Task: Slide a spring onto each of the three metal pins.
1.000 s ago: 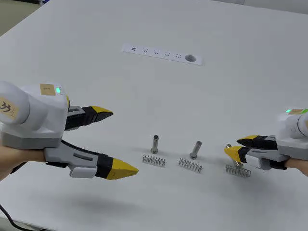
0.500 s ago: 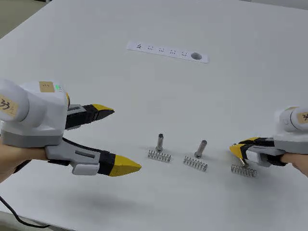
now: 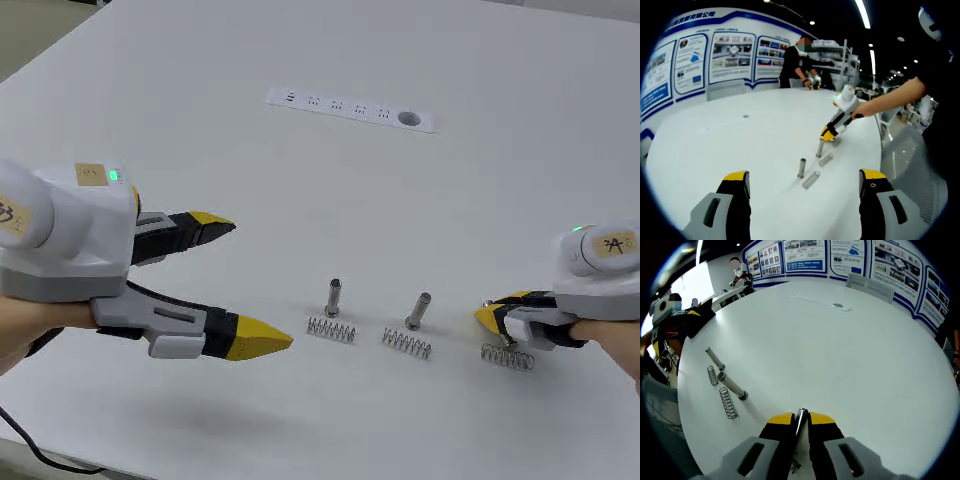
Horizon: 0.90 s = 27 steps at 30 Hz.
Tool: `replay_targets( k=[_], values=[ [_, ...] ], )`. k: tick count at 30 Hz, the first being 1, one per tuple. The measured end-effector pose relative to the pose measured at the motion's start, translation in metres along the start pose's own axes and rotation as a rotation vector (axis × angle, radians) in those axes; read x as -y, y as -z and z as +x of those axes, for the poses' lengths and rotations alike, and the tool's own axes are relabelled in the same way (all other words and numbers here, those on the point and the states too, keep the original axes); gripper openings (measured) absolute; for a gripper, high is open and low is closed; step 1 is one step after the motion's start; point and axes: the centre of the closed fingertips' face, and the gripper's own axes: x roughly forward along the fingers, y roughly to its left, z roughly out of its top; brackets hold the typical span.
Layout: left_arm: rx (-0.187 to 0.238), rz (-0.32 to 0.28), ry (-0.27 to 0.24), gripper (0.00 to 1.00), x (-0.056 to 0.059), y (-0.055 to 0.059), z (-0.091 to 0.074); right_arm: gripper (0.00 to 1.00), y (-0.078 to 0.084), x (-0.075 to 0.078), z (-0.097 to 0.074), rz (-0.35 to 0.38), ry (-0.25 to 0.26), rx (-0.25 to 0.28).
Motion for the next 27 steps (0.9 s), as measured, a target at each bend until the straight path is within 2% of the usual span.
replay_targets(
  k=[4, 10, 15, 19, 27],
  values=[
    [0.013, -0.013, 0.004, 0.91, 0.001, -0.002, -0.001, 0.10, -0.001, -0.002, -0.001, 0.131, -0.016, 0.005],
    [0.022, -0.014, -0.003, 0.91, -0.001, -0.005, -0.003, 0.09, 0.000, -0.004, 0.003, 0.069, -0.001, -0.017],
    [0.028, -0.012, -0.005, 0.90, -0.001, -0.007, -0.004, 0.08, 0.002, -0.004, 0.007, 0.079, 0.008, -0.028],
    [0.029, -0.008, -0.004, 0.90, 0.000, -0.007, -0.006, 0.08, 0.002, -0.004, 0.009, 0.042, 0.029, -0.030],
    [0.032, 0.002, -0.006, 0.90, 0.001, -0.011, -0.009, 0.07, 0.002, 0.000, 0.010, 0.036, 0.038, -0.027]
  ],
)
